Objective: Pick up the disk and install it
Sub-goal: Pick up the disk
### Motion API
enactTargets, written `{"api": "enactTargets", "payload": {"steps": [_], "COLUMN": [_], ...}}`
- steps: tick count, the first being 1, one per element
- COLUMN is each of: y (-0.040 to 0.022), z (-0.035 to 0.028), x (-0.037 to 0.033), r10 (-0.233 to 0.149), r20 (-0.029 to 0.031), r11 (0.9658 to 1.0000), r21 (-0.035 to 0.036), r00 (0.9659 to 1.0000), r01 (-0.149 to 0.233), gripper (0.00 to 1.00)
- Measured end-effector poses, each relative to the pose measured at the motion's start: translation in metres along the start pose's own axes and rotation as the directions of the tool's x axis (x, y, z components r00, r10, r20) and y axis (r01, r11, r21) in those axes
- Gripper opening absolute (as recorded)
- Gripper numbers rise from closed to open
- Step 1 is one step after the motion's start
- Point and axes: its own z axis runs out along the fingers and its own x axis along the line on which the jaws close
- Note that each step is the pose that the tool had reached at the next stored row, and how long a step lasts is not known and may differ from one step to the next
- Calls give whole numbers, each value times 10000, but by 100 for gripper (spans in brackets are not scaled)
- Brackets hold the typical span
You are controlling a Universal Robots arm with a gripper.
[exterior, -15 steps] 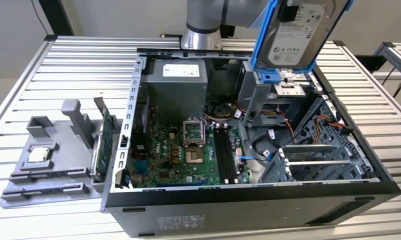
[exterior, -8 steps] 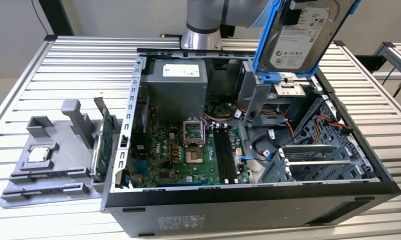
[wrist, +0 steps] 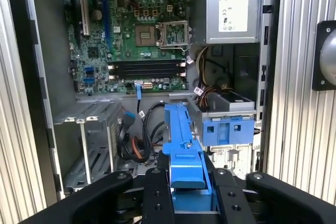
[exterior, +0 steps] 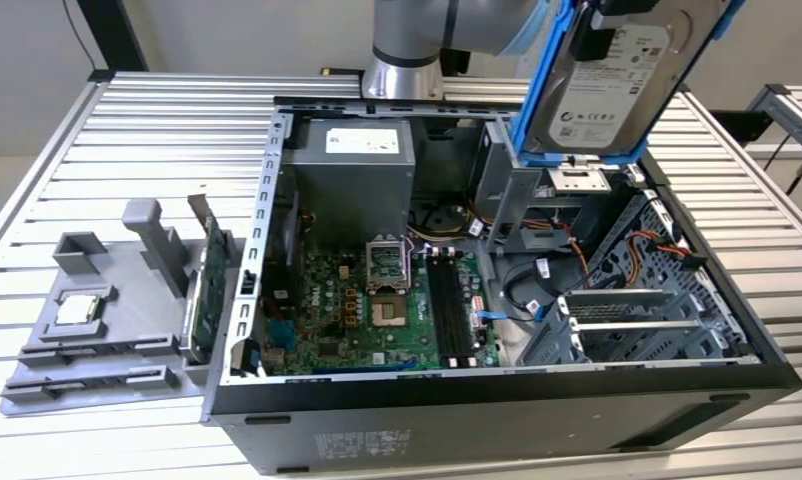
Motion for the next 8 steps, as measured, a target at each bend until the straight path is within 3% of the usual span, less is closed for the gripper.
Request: {"api": "enactTargets", "payload": {"steps": [8], "y": [-32], "z": [0], "x": [136], "r10": [33], "r20": [-7], "r11": [10000], "r21": [2], "r00": [10000], "r01": [-33], "gripper": [0]}}
